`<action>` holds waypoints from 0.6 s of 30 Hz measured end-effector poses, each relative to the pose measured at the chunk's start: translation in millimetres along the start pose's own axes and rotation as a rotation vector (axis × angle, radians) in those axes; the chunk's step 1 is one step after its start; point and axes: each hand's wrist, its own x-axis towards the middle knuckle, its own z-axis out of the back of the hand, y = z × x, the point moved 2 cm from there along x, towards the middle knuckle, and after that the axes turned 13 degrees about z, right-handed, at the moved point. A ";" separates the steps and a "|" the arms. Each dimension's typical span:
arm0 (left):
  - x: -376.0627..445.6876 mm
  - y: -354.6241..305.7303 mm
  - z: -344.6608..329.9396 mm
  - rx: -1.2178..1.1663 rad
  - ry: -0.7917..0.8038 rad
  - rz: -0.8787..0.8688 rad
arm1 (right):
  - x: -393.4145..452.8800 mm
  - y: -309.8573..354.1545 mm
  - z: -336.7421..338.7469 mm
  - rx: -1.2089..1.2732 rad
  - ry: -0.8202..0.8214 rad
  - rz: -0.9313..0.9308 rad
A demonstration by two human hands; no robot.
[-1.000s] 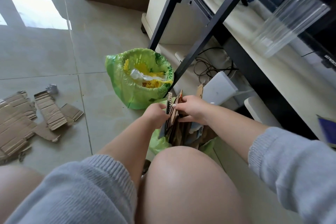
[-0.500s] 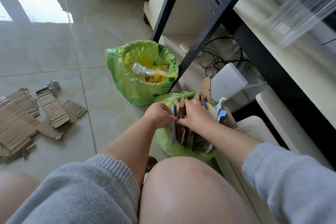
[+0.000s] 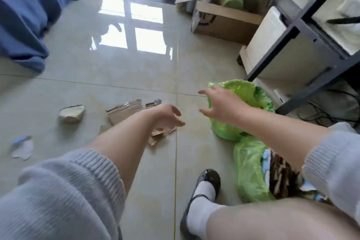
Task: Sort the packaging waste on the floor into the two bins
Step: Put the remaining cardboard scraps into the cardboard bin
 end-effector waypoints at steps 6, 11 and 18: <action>36.0 86.0 95.1 -0.145 -0.225 0.185 | 98.5 56.0 -66.0 0.007 0.218 0.096; 84.0 122.0 109.8 -0.183 -0.155 0.263 | 162.2 31.0 -122.9 -0.013 0.432 -0.014; 162.9 201.1 84.3 -0.480 -0.204 0.542 | 228.9 -7.9 -212.5 0.114 0.506 -0.155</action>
